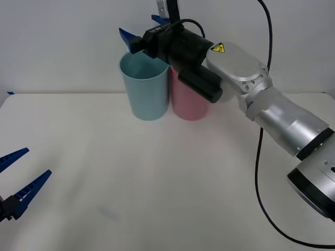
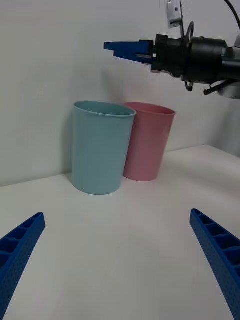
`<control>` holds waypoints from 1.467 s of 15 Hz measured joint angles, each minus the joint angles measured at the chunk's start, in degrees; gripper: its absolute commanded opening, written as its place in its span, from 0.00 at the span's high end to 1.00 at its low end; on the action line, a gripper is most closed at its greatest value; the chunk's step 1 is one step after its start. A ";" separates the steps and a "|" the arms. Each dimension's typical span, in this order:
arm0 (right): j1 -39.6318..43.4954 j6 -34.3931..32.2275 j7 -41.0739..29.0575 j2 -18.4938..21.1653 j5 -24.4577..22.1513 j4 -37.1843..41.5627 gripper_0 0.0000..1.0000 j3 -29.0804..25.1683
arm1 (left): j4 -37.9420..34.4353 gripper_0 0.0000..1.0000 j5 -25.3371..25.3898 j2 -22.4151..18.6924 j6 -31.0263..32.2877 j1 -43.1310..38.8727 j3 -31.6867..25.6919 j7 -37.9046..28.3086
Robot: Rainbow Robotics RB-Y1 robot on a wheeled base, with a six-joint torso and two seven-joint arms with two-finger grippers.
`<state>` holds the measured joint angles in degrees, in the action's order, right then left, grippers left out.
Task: Grasp the object on the table and drop it into the matching bin: aluminum can to the light blue bin, PET bottle to the pink bin.
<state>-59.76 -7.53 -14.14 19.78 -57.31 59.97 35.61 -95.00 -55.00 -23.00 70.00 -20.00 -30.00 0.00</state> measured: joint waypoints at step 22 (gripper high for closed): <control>61.96 -27.52 10.88 22.11 1.07 50.45 0.00 -31.50 | 0.00 0.00 0.00 0.00 0.00 0.00 0.00 0.00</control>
<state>2.20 -35.05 -3.27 41.89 -56.24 110.42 4.11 -95.00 -55.00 -23.00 70.00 -20.00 -30.00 0.00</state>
